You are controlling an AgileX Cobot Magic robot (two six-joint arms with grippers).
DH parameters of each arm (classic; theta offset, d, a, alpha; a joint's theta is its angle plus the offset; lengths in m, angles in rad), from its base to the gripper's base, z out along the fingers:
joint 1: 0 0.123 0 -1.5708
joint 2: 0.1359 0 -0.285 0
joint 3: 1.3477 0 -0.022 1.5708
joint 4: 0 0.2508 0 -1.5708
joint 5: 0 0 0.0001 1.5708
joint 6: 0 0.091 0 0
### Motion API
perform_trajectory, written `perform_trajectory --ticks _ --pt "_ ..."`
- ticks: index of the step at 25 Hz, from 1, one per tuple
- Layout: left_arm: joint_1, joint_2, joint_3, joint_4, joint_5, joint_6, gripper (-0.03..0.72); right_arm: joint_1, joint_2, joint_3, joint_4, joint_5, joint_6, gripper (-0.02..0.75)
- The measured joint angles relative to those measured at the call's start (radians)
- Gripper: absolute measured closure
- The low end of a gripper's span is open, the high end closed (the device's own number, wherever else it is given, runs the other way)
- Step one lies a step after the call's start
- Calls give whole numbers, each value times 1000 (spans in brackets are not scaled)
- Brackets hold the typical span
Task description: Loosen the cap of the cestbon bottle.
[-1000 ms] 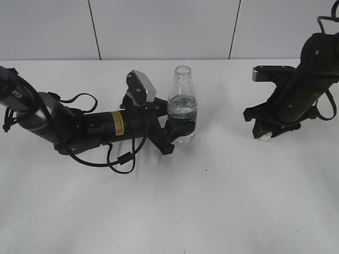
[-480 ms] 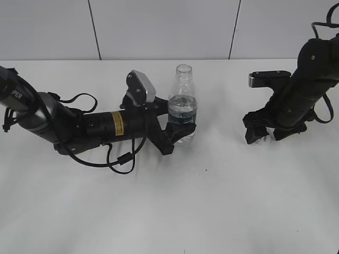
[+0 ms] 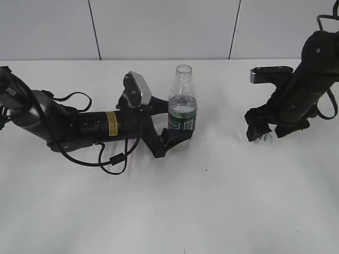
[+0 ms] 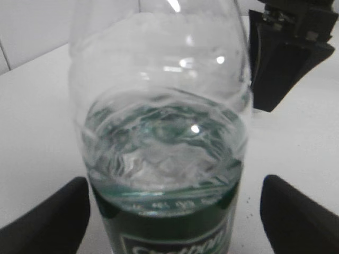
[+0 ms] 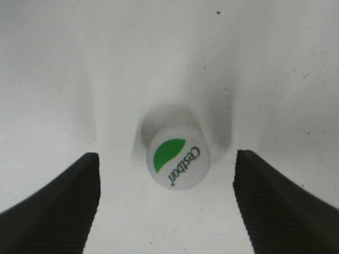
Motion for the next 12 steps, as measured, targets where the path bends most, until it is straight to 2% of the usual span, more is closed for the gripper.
perform_trajectory --ticks 8,12 --pt "85 -46 1 200 13 -48 98 0 -60 0 3 39 -2 141" --pt "140 -81 1 294 24 -124 98 0 -96 0 3 60 -2 141"
